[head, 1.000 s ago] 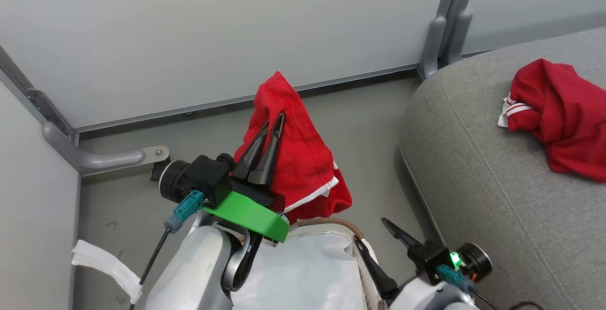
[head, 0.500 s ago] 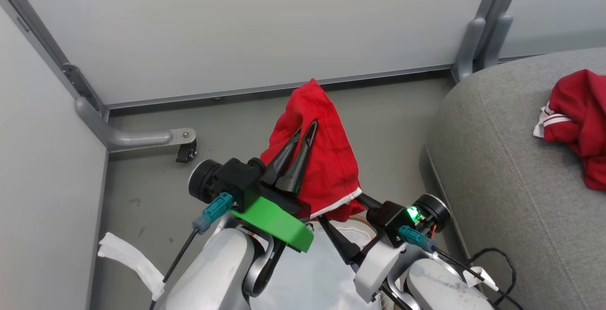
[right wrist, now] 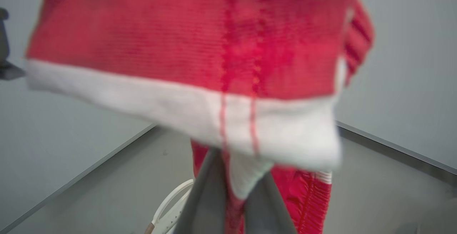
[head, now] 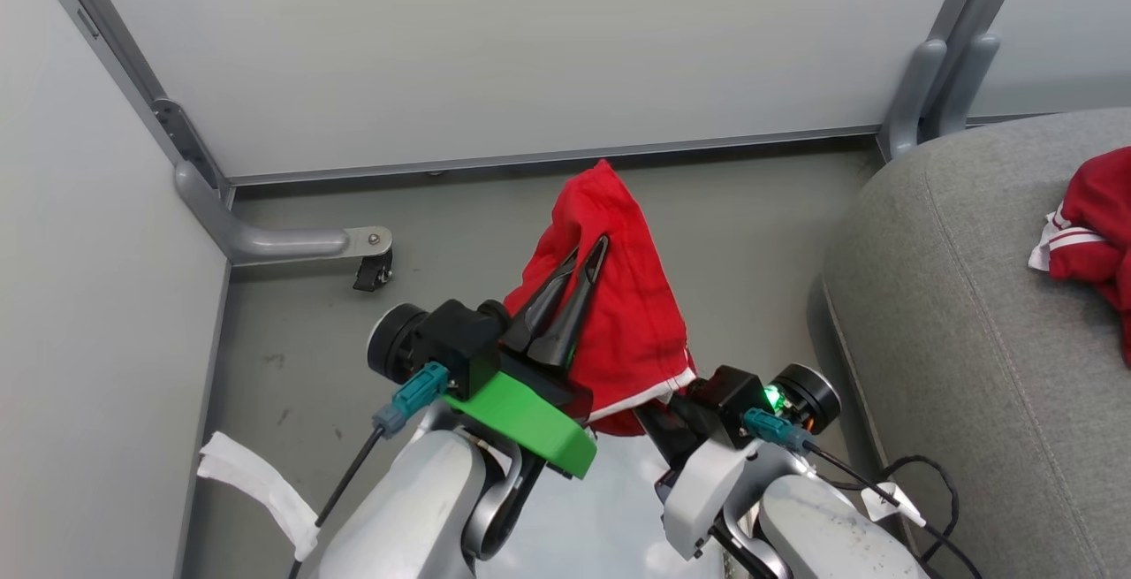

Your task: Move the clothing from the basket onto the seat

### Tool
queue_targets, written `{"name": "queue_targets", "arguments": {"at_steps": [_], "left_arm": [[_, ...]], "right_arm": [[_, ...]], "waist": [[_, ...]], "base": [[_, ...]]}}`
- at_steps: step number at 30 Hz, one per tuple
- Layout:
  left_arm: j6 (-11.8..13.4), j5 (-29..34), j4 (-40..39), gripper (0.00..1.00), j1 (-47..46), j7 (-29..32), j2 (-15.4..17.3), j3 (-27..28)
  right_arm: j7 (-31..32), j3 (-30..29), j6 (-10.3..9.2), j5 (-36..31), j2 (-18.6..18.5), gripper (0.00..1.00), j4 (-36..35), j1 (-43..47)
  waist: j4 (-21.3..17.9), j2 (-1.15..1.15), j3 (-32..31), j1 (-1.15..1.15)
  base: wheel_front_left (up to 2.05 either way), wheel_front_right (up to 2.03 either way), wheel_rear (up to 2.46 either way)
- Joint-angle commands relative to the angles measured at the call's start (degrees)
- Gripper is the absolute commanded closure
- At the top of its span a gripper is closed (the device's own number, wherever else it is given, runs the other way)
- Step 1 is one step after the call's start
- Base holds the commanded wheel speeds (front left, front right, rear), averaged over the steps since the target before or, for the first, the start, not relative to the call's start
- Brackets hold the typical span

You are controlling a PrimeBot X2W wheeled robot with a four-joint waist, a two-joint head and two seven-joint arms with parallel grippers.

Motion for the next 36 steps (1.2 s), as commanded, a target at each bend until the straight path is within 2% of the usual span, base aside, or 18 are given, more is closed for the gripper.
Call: {"name": "queue_targets", "arguments": {"at_steps": [1, 2, 7, 12, 23, 29, 36], "left_arm": [[-0.2, -0.4, 0.4, 0.06, 0.0, -0.2, 0.0, 0.3], [-0.2, 0.2, 0.1, 0.00, -0.2, -0.2, 0.0, 0.6], [-0.2, 0.9, -0.2, 0.00, 0.6, -0.1, 0.0, 1.9], [-0.2, 2.5, 0.4, 0.00, 1.6, -0.1, 0.8, 3.9], [-0.2, 5.2, -1.1, 0.00, 5.9, -0.1, 3.8, 8.0], [-0.2, 6.2, -2.4, 0.00, 8.6, -0.1, 4.9, 9.3], [-0.2, 5.2, -1.4, 0.00, 7.0, -0.1, 5.5, 5.7]], "right_arm": [[-0.1, -0.3, -0.06, 0.2, -0.3, 1.00, 0.1, -0.4], [-0.1, -0.5, -0.06, 0.2, -0.3, 1.00, -0.1, -0.3], [-0.1, -1.2, -0.06, -0.3, -0.3, 1.00, -1.2, 0.8], [-0.1, -1.9, -0.06, -0.7, -0.2, 1.00, -3.1, 2.3], [-0.1, -4.1, -0.06, 1.2, -0.1, 1.00, -7.9, 6.1], [-0.1, -6.0, -0.06, 1.4, -0.2, 1.00, -11.1, 8.4], [-0.1, -12.0, -0.06, -1.7, -0.1, 1.00, -15.6, 9.0]], "waist": [[-0.4, 0.00, 0.0, 0.00], [-0.7, 0.00, 0.1, 0.00], [-3.1, 0.00, 0.5, 0.00], [-8.3, 0.00, 1.1, 0.00], [-26.9, 0.00, 3.3, 0.00], [-34.9, 0.00, 4.4, 0.00], [-36.2, 0.00, 7.3, 0.00]], "base": [[0.00, 0.00, 0.00], [0.00, 0.00, 0.00], [0.00, 0.00, 0.00], [0.00, 0.00, 0.00], [0.00, 0.00, 0.00], [0.00, 0.00, 0.00], [0.00, 0.00, 0.00]]}}
